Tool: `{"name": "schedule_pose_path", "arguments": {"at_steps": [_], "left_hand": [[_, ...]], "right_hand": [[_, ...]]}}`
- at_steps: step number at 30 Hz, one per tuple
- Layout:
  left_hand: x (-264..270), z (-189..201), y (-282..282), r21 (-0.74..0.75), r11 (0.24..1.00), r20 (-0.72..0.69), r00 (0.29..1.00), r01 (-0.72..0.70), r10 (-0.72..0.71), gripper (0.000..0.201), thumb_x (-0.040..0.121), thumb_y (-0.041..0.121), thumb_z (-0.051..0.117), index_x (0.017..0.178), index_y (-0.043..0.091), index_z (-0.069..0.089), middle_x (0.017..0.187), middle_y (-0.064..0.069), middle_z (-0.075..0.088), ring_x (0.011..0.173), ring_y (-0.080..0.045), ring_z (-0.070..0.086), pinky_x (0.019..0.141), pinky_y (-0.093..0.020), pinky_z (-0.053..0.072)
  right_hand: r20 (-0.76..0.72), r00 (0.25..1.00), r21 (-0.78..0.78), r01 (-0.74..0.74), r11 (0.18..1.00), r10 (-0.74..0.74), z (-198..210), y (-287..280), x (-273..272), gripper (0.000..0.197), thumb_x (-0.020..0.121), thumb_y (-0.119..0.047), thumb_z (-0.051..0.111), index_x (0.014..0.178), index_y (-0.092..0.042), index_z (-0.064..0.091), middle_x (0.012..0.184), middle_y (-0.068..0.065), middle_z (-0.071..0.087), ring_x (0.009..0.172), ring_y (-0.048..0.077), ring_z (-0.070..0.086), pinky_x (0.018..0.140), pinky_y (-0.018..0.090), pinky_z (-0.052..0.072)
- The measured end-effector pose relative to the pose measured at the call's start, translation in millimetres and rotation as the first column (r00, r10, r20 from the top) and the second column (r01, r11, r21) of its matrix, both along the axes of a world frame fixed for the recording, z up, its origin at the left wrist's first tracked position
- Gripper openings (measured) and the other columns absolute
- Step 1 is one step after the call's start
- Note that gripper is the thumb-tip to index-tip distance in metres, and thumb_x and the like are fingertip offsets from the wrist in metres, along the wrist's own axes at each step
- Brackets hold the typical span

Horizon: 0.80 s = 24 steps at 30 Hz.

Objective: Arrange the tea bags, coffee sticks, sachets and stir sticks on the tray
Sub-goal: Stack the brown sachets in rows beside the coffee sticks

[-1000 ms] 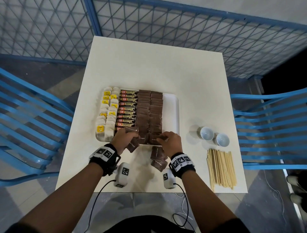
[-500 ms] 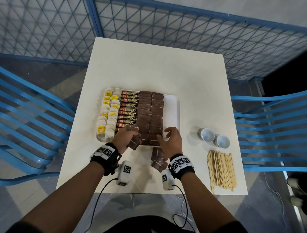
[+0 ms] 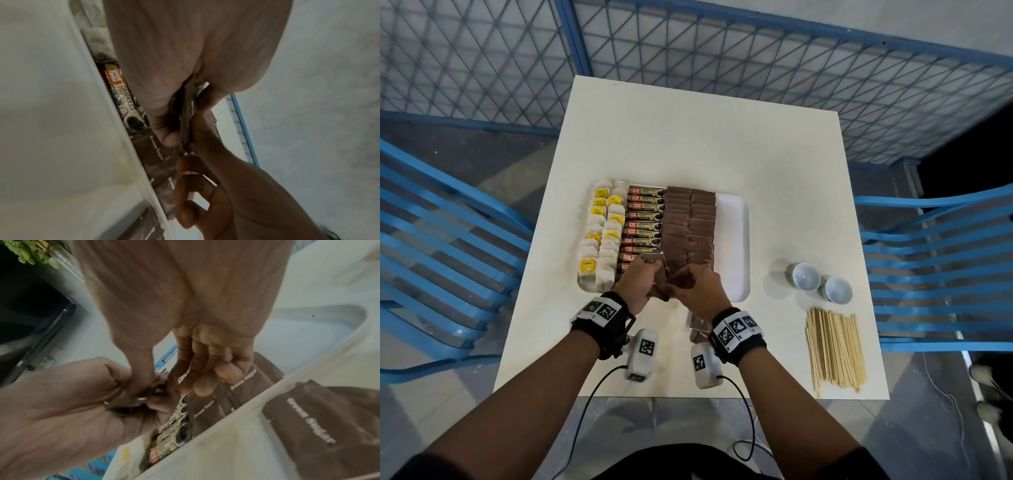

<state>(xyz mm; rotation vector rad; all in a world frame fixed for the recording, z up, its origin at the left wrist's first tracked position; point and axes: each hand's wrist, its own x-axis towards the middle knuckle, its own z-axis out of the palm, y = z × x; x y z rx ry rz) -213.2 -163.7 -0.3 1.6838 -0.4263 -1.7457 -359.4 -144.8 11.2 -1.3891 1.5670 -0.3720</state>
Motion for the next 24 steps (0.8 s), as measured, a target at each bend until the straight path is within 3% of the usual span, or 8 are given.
{"name": "schedule_pose_path", "arguments": {"at_steps": [2, 6, 8, 11, 14, 18, 21, 24], "left_hand": [[-2.0, 1.3, 0.9, 0.003, 1.000, 0.000, 1.000, -0.024, 0.024, 0.027, 0.106, 0.006, 0.044, 0.130, 0.002, 0.056, 0.108, -0.016, 0.067, 0.076, -0.028, 0.065, 0.039, -0.029, 0.051], [-4.0, -0.9, 1.7, 0.005, 1.000, 0.019, 1.000, -0.006, 0.006, 0.027, 0.107, 0.007, 0.042, 0.129, 0.004, 0.056, 0.111, -0.017, 0.066, 0.081, -0.031, 0.065, 0.042, -0.032, 0.053], [-1.7, -3.2, 1.1, 0.011, 1.000, 0.014, 0.999, -0.030, 0.029, 0.028, 0.107, 0.009, 0.042, 0.130, 0.005, 0.057, 0.115, -0.018, 0.067, 0.092, -0.037, 0.067, 0.052, -0.041, 0.059], [3.4, -3.6, 0.8, -0.001, 0.996, -0.049, 0.995, -0.093, 0.092, 0.027, 0.106, 0.005, 0.038, 0.121, 0.001, 0.061, 0.097, -0.014, 0.072, 0.090, -0.035, 0.069, 0.070, -0.046, 0.059], [8.7, -1.7, 0.5, 0.013, 0.995, -0.056, 0.994, -0.096, 0.096, 0.024, 0.104, 0.006, 0.044, 0.116, 0.009, 0.065, 0.090, -0.009, 0.073, 0.073, -0.022, 0.072, 0.059, -0.034, 0.057], [12.0, 6.9, 2.9, -0.018, 0.999, -0.149, 0.988, 0.049, -0.051, 0.021, 0.100, 0.033, 0.060, 0.112, 0.019, 0.069, 0.088, -0.004, 0.074, 0.066, -0.019, 0.070, 0.051, -0.024, 0.047], [11.8, 5.6, 6.1, -0.156, 0.968, 0.021, 0.980, 0.197, -0.196, 0.013, 0.093, 0.030, 0.073, 0.102, 0.021, 0.073, 0.088, -0.004, 0.075, 0.075, -0.020, 0.070, 0.057, -0.030, 0.053], [12.5, -0.9, 9.6, -0.228, 0.945, 0.114, 0.971, 0.233, -0.212, 0.005, 0.091, 0.023, 0.076, 0.095, 0.020, 0.077, 0.089, -0.013, 0.073, 0.081, -0.028, 0.070, 0.069, -0.042, 0.057]], "right_hand": [[0.069, 0.997, 0.026, 0.027, 0.999, -0.029, 1.0, -0.2, 1.6, 0.034, 0.078, -0.031, 0.086, 0.100, -0.013, 0.068, 0.092, 0.002, 0.074, 0.074, 0.016, 0.070, 0.071, 0.029, 0.060], [0.140, 0.988, 0.047, 0.054, 0.997, -0.060, 2.2, 1.0, 3.5, 0.036, 0.079, -0.021, 0.085, 0.110, -0.012, 0.069, 0.097, 0.004, 0.075, 0.069, 0.011, 0.067, 0.060, 0.016, 0.052], [0.160, 0.985, 0.034, 0.062, 0.997, -0.067, 2.2, 0.4, 0.4, 0.036, 0.080, -0.021, 0.084, 0.113, -0.015, 0.072, 0.097, 0.000, 0.076, 0.070, 0.006, 0.066, 0.060, 0.016, 0.051], [0.177, 0.982, 0.031, 0.065, 0.997, -0.070, 1.9, -2.0, -7.5, 0.026, 0.084, -0.020, 0.080, 0.109, -0.015, 0.075, 0.089, -0.001, 0.076, 0.060, 0.007, 0.063, 0.057, 0.020, 0.052], [0.226, 0.965, 0.051, 0.122, 0.991, -0.130, 4.2, -4.9, -13.7, 0.014, 0.086, -0.016, 0.078, 0.099, -0.014, 0.075, 0.085, 0.005, 0.074, 0.061, 0.015, 0.064, 0.060, 0.031, 0.057], [0.259, 0.947, 0.093, 0.169, 0.981, -0.188, 5.9, -8.4, -17.7, 0.011, 0.084, -0.011, 0.079, 0.091, -0.015, 0.072, 0.090, 0.014, 0.074, 0.069, 0.024, 0.067, 0.070, 0.045, 0.060], [0.240, 0.952, 0.087, 0.173, 0.981, -0.189, 5.8, -10.3, -20.6, 0.014, 0.081, -0.015, 0.082, 0.092, -0.012, 0.073, 0.089, 0.013, 0.075, 0.073, 0.028, 0.071, 0.069, 0.043, 0.063], [0.232, 0.947, 0.100, 0.203, 0.974, -0.221, 5.7, -10.8, -21.9, 0.016, 0.078, -0.017, 0.085, 0.089, -0.012, 0.073, 0.087, 0.012, 0.075, 0.078, 0.033, 0.074, 0.069, 0.045, 0.063]]}}
